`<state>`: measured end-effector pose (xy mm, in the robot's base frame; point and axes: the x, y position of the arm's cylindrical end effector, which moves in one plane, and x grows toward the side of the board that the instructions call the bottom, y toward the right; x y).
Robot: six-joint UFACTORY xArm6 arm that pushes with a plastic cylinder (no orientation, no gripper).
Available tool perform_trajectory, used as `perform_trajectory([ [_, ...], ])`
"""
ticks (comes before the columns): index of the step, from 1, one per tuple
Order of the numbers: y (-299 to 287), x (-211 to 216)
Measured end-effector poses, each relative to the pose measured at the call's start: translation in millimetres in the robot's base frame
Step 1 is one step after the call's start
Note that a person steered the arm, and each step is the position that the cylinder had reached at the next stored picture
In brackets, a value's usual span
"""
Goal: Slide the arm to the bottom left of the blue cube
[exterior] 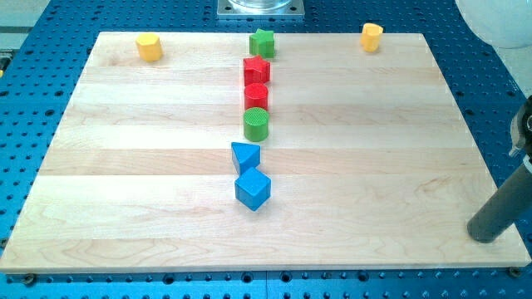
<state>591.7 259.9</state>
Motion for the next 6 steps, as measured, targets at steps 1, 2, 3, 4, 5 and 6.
perform_trajectory([
  [1,-33.7,23.1],
  [2,-94.5,23.9],
  [3,-177.3,22.8],
  [4,-222.0,17.9],
  [5,-316.8,12.0],
  [6,-385.4,12.0],
])
